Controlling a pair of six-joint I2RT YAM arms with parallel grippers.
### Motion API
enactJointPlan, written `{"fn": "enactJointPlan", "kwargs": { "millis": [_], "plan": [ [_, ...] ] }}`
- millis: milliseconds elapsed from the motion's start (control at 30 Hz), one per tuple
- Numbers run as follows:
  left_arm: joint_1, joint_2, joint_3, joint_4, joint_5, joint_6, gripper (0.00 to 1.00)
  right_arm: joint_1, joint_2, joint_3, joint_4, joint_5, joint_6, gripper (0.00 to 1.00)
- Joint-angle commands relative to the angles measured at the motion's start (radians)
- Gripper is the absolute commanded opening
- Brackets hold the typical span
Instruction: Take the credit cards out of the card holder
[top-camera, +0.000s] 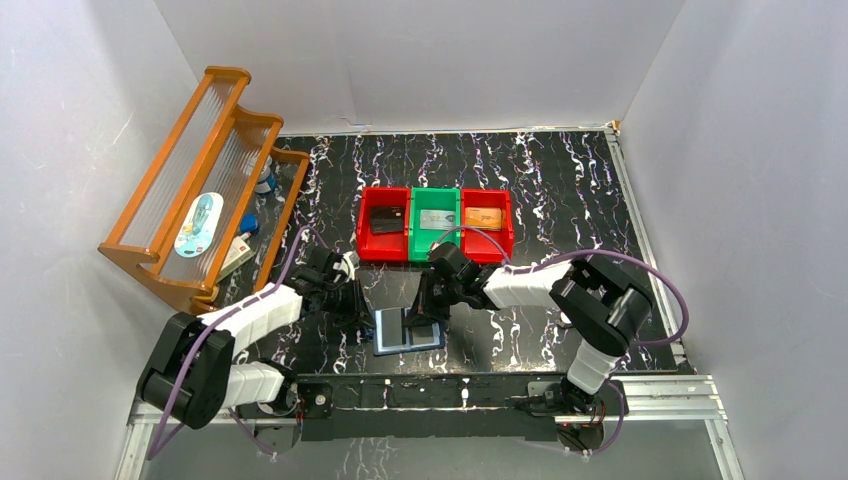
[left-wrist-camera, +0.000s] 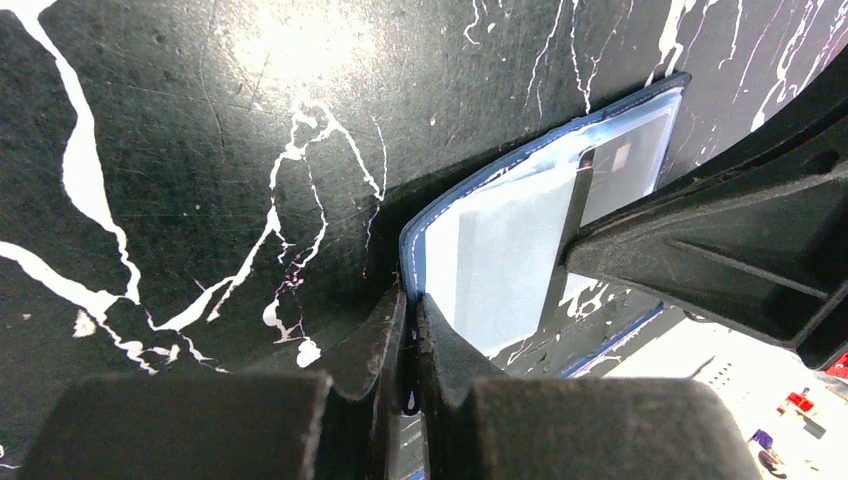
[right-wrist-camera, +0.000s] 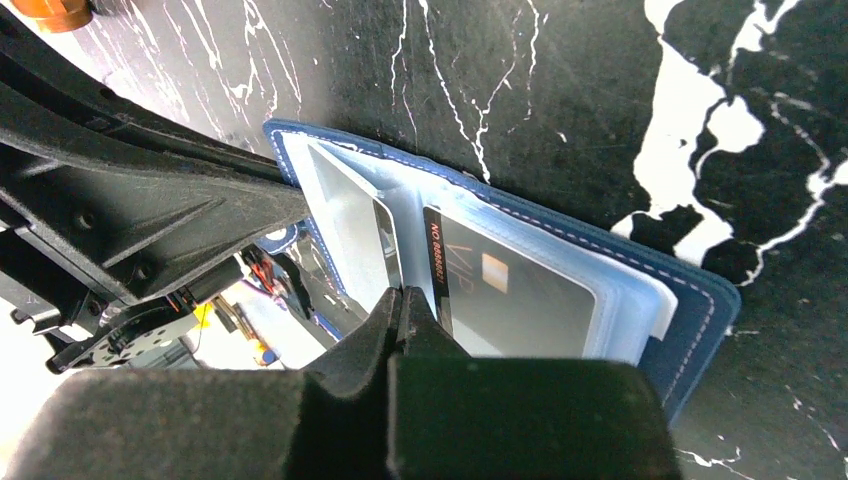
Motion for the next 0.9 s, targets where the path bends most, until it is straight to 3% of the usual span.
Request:
{"fn": "enactJointPlan", "kwargs": {
  "millis": [0, 167, 233, 367, 467, 700, 867],
  "plan": [
    [-0.003, -0.047, 0.016, -0.040, -0.003, -0.001, 0.00, -0.013, -0.045, -0.002, -0.031, 0.049, -0.014, 0.00],
    [-0.003, -0.065, 0.036, -0.064, -0.025, 0.000, 0.00, -0.016, -0.034, 0.001, -0.036, 0.040, -0.014, 0.00],
    [-0.003, -0.071, 0.042, -0.067, -0.028, -0.003, 0.12, -0.016, -0.023, 0.005, -0.034, 0.034, -0.014, 0.00],
    [-0.003, -0.081, 0.053, -0.057, -0.020, 0.003, 0.46, -0.016, -0.003, 0.008, -0.024, 0.020, -0.014, 0.00],
    [-0.004, -0.075, 0.058, -0.038, 0.015, 0.016, 0.57, -0.016, 0.009, 0.011, -0.017, 0.011, -0.014, 0.00],
    [-0.019, 0.039, 0.078, -0.031, 0.053, 0.059, 0.60, -0.016, 0.018, 0.012, -0.011, 0.004, -0.016, 0.00],
    [-0.109, 0.104, 0.150, -0.130, -0.082, 0.094, 0.60, -0.016, 0.017, 0.010, -0.010, 0.004, -0.016, 0.00]
  ]
}}
